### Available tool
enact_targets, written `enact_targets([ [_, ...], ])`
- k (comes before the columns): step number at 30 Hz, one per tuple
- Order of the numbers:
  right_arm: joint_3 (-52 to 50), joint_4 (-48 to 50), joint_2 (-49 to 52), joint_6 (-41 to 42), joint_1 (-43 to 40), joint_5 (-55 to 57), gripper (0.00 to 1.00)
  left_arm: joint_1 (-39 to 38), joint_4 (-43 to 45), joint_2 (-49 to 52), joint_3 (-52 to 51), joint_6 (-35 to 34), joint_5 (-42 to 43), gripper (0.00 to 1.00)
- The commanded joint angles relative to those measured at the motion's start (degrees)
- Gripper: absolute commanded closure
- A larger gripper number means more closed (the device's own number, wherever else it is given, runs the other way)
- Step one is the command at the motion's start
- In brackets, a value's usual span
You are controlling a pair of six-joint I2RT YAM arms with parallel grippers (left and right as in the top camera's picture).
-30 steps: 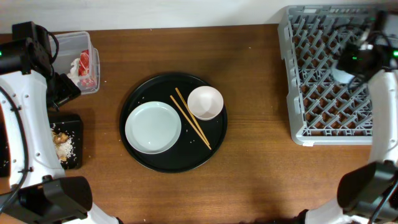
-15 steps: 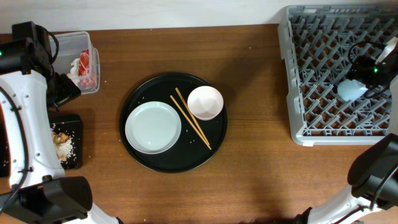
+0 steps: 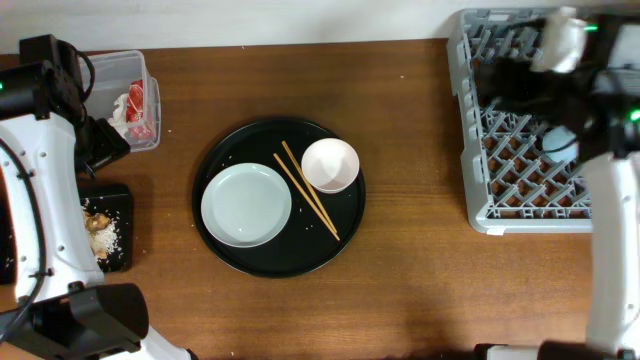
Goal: Sort waste into correct bins and load items into the dishwasher rack
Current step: 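Move the right gripper back to the white bowl on the tray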
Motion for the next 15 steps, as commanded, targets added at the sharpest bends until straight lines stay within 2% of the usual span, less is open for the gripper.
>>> enact_targets([
  [1, 0.1, -0.5, 2.2, -0.2, 14.8, 1.6, 0.00, 0.2, -0.1, -0.7, 0.2, -0.7, -0.2, 0.01],
  [5, 0.1, -1.5, 8.2, 3.3, 26.6, 11.2, 0.02, 0.2, -0.1, -0.7, 0.2, -0.7, -0.2, 0.01],
  [10, 0.1, -1.0, 17.7, 5.9, 36.9, 10.3, 0.01, 0.2, -0.1, -0.7, 0.2, -0.7, -0.2, 0.01],
  [14, 0.1, 0.3, 23.2, 6.8, 41.7, 15.0, 0.00, 0.2, -0.1, -0.7, 0.2, -0.7, -0.2, 0.01],
  [15, 0.1, 0.2, 24.5, 8.3, 42.5, 17.0, 0.04, 0.2, -0.1, -0.7, 0.2, -0.7, -0.2, 0.01],
])
